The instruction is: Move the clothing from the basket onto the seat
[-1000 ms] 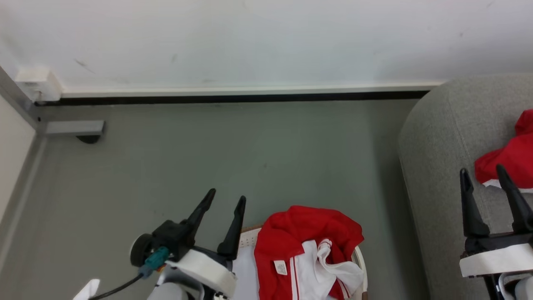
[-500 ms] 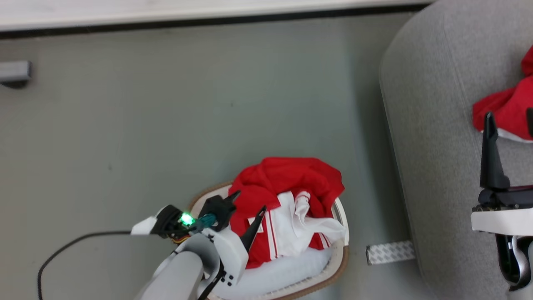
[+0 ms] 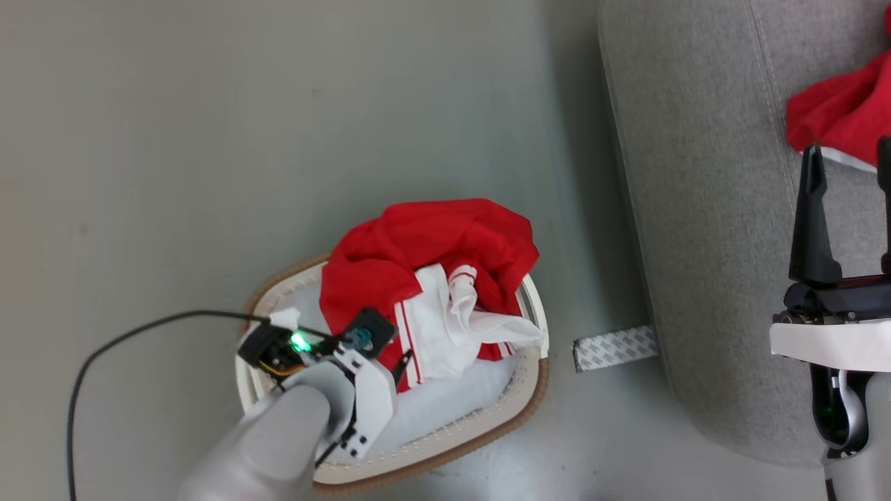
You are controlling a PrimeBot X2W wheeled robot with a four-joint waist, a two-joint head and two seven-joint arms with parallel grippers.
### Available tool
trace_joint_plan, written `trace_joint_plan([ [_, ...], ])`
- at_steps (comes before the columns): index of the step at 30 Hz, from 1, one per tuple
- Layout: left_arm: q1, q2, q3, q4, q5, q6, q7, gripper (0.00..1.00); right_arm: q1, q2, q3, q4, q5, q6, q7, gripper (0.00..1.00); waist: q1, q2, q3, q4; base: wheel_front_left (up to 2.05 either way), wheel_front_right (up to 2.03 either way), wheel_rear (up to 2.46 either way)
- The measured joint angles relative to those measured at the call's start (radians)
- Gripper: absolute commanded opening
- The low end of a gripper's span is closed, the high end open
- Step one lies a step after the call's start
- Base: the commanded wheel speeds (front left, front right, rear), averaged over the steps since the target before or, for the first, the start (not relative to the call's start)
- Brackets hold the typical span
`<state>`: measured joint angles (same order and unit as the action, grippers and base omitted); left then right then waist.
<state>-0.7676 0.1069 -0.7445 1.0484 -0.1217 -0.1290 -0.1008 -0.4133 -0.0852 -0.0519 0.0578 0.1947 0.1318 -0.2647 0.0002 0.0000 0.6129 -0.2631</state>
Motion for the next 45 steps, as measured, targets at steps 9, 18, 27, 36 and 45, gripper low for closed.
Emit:
trace_joint_plan([
  [9, -0.124, 0.037, -0.004, 0.133, -0.002, 0.015, -0.006, 1.00, -0.033, 0.026, 0.001, -0.017, 0.012, 0.000, 0.000, 1.00, 0.0000, 0.0000, 0.108, -0.064, 0.00, 0.00, 0.00],
  [18, -0.162, 0.061, -0.034, 0.202, 0.003, 0.015, 0.050, 1.00, -0.039, 0.032, -0.006, -0.032, 0.037, 0.000, 0.000, 1.00, -0.0001, 0.0000, 0.185, -0.121, 0.00, 0.00, 0.00],
  [27, -0.190, 0.089, -0.097, 0.223, 0.051, 0.028, 0.137, 1.00, -0.058, 0.033, 0.017, -0.036, 0.089, 0.000, 0.000, 1.00, -0.0001, 0.0000, 0.233, -0.154, 0.00, 0.00, 0.00],
  [36, -0.187, 0.083, -0.124, 0.226, 0.055, 0.033, 0.160, 0.00, -0.058, 0.033, 0.012, -0.033, 0.097, 0.000, 0.000, 1.00, -0.0002, 0.0000, 0.238, -0.167, 0.00, 0.00, 0.00],
  [45, -0.169, 0.041, -0.124, 0.213, 0.032, 0.032, 0.095, 0.00, -0.055, 0.035, -0.018, -0.030, 0.074, 0.000, 0.000, 1.00, -0.0002, 0.0000, 0.169, -0.132, 0.00, 0.00, 0.00],
])
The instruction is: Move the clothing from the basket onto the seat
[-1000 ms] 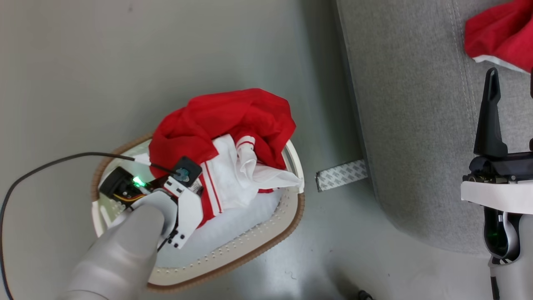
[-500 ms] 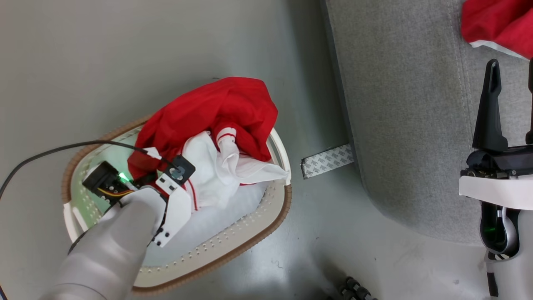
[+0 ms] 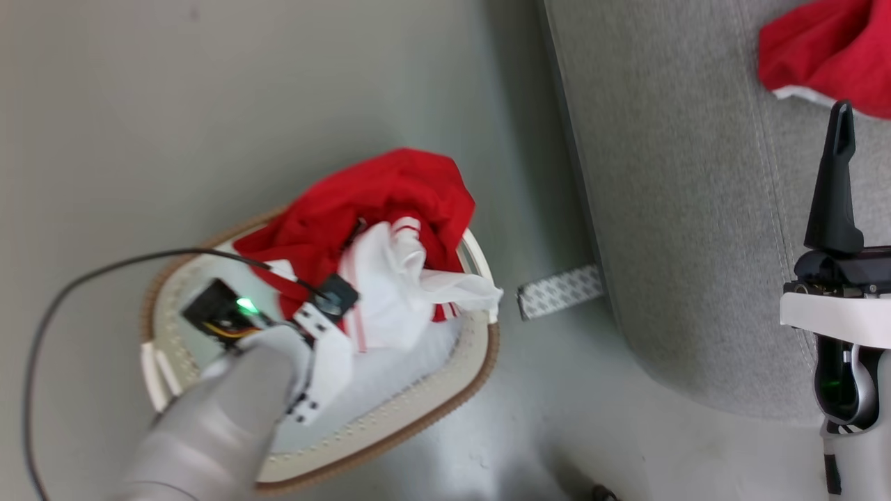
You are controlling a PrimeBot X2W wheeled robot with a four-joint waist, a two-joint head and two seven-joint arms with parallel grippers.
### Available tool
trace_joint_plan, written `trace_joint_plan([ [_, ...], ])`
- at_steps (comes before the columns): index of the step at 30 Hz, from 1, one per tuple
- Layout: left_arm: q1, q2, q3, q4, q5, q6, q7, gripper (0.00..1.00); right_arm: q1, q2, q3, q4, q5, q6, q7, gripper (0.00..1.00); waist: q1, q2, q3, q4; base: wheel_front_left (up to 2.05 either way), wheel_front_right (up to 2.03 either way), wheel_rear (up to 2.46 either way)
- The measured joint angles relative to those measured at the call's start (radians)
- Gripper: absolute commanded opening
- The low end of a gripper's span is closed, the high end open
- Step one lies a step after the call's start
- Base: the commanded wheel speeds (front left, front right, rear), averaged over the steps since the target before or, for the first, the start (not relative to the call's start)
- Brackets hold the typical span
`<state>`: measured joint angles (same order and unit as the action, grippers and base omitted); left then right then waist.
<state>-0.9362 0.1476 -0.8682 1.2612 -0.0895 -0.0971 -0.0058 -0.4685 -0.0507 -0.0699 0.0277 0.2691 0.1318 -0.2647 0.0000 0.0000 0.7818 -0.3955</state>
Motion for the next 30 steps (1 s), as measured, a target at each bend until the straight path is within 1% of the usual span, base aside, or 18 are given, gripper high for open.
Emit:
trace_joint_plan([
  [6, 0.047, -0.050, 0.007, -0.027, -0.045, -0.009, -0.074, 0.00, 0.026, 0.000, -0.027, 0.017, -0.051, 0.000, 0.000, 1.00, 0.0000, 0.0000, -0.094, 0.046, 0.00, 0.00, 0.00],
  [12, 0.108, -0.069, 0.013, -0.062, -0.099, -0.026, -0.177, 0.00, 0.069, 0.000, -0.032, 0.044, -0.085, 0.000, 0.000, 1.00, -0.0001, 0.0000, -0.224, 0.099, 0.00, 0.00, 0.00],
  [15, 0.136, -0.078, 0.016, -0.088, -0.128, -0.029, -0.212, 0.00, 0.093, -0.016, -0.037, 0.060, -0.088, 0.000, 0.000, 1.00, -0.0001, 0.0000, -0.295, 0.128, 0.00, 0.00, 0.00],
  [21, 0.192, -0.091, 0.029, -0.186, -0.221, -0.031, -0.244, 0.00, 0.154, -0.047, -0.034, 0.098, -0.084, 0.000, 0.000, 1.00, -0.0002, 0.0000, -0.440, 0.191, 0.00, 0.00, 0.00],
  [25, 0.242, -0.096, 0.007, -0.275, -0.299, -0.032, -0.251, 0.00, 0.191, -0.055, -0.004, 0.125, -0.074, 0.000, 0.000, 1.00, -0.0003, 0.0001, -0.536, 0.231, 0.00, 0.00, 0.00],
  [30, 0.249, -0.095, 0.010, -0.364, -0.367, -0.032, -0.251, 0.00, 0.228, -0.064, 0.024, 0.152, -0.048, 0.000, 0.000, 1.00, -0.0004, 0.0001, -0.642, 0.279, 0.00, 0.00, 0.00],
])
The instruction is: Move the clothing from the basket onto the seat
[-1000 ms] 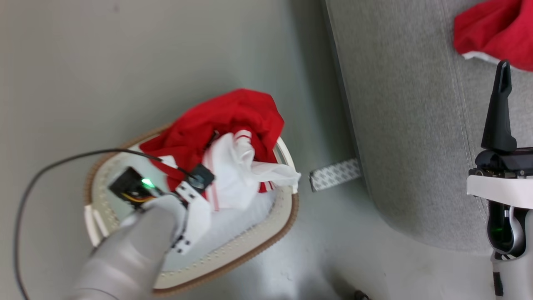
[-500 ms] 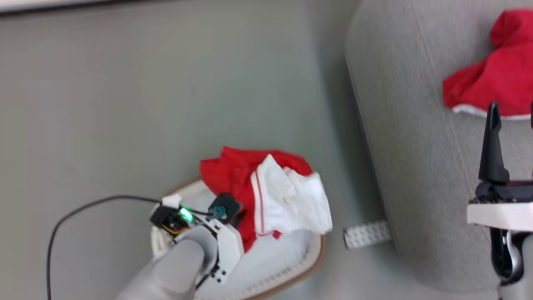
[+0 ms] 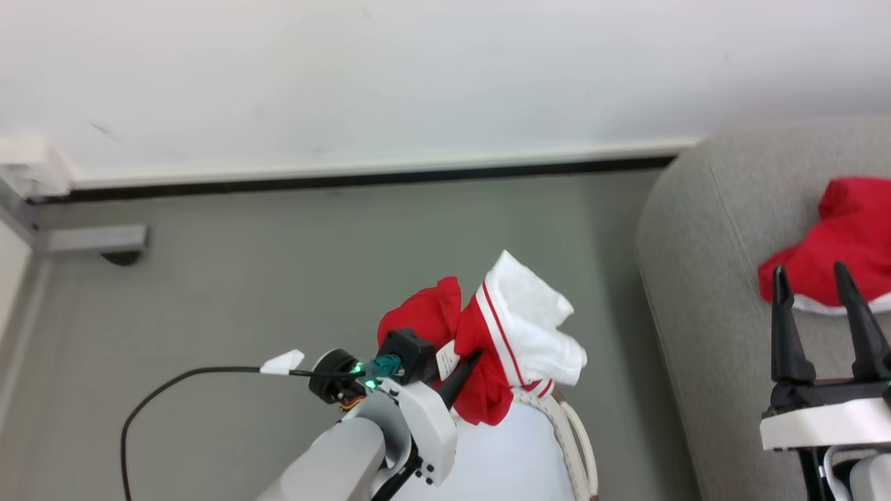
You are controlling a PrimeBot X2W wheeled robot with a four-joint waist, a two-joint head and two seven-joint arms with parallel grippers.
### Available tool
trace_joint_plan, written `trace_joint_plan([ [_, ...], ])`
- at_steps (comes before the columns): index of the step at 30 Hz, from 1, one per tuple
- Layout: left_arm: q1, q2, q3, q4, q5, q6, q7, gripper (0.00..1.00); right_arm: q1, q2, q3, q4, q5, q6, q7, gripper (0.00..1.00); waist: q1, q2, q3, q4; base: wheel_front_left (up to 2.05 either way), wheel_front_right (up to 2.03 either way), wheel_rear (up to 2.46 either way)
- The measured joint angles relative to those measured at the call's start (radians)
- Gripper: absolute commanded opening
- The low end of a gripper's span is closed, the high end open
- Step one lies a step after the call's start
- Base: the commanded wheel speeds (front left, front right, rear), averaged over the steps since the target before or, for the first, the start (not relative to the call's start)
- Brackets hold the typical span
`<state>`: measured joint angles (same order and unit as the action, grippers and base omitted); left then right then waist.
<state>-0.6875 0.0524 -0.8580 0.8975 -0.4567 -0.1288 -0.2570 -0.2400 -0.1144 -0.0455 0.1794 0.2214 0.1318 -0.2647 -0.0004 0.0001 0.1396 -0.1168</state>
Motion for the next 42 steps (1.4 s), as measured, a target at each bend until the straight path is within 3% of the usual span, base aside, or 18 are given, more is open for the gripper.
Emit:
trace_joint_plan([
  [4, 0.004, 0.014, 0.020, -0.065, -0.021, 0.001, 0.000, 0.00, 0.029, -0.002, 0.026, 0.023, 0.020, 0.000, 0.000, 1.00, 0.0000, 0.0000, -0.072, 0.037, 0.00, 0.00, 0.00],
  [12, 0.003, 0.061, 0.069, -0.276, -0.065, 0.046, 0.050, 0.00, 0.063, 0.019, 0.082, 0.044, 0.043, 0.000, 0.000, 1.00, 0.0001, 0.0000, -0.170, 0.091, 0.00, 0.00, 0.00],
  [24, -0.006, 0.160, 0.109, -0.581, -0.075, 0.130, 0.179, 0.00, 0.063, 0.027, 0.173, 0.067, 0.058, 0.000, 0.000, 1.00, 0.0003, 0.0000, -0.171, 0.112, 0.00, 0.00, 0.00],
  [33, 0.015, 0.183, 0.104, -0.651, -0.077, 0.162, 0.207, 0.00, 0.046, 0.021, 0.234, 0.085, 0.061, 0.000, 0.000, 1.00, 0.0004, 0.0000, -0.169, 0.105, 0.00, 0.00, 0.00],
  [42, 0.032, 0.191, 0.090, -0.675, -0.077, 0.166, 0.222, 0.00, -0.002, -0.043, 0.395, 0.087, 0.051, 0.000, 0.000, 1.00, 0.0005, 0.0000, -0.167, 0.118, 0.00, 0.00, 0.00],
])
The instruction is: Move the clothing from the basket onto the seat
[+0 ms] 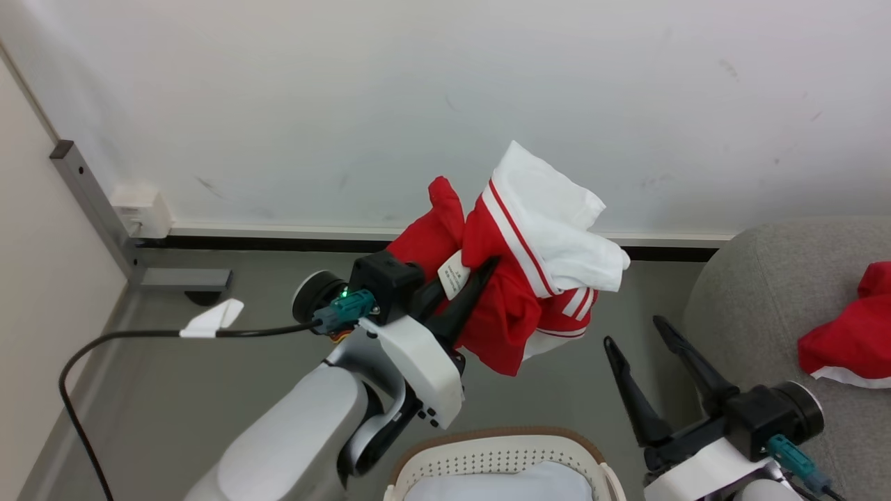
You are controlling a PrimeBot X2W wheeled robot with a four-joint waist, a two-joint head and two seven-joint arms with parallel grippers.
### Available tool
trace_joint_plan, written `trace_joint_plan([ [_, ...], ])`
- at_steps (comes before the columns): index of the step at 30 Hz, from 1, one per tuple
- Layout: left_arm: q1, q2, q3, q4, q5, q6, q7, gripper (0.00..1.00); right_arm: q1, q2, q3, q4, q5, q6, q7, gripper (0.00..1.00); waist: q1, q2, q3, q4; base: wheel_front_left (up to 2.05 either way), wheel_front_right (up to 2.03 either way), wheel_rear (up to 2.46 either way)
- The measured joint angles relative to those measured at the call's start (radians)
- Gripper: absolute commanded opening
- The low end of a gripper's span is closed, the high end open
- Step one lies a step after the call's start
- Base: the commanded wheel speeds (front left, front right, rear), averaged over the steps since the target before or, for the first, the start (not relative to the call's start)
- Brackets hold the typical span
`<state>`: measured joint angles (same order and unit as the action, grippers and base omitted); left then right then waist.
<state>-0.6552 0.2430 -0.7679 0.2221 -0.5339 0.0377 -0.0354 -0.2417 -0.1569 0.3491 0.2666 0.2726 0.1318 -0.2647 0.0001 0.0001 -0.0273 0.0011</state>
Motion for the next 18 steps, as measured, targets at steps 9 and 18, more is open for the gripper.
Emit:
trace_joint_plan([
  [9, 0.000, -0.013, -0.022, 0.023, -0.006, -0.008, 0.004, 0.00, -0.105, -0.064, 0.221, 0.030, 0.002, 0.000, 0.000, 1.00, 0.0000, 0.0000, -0.002, 0.034, 0.00, 0.00, 0.00],
  [18, -0.001, -0.042, -0.052, 0.037, -0.014, -0.026, 0.002, 0.00, -0.214, -0.036, 0.300, 0.142, 0.042, 0.000, 0.000, 1.00, 0.0000, 0.0000, -0.006, 0.078, 0.00, 0.00, 0.00],
])
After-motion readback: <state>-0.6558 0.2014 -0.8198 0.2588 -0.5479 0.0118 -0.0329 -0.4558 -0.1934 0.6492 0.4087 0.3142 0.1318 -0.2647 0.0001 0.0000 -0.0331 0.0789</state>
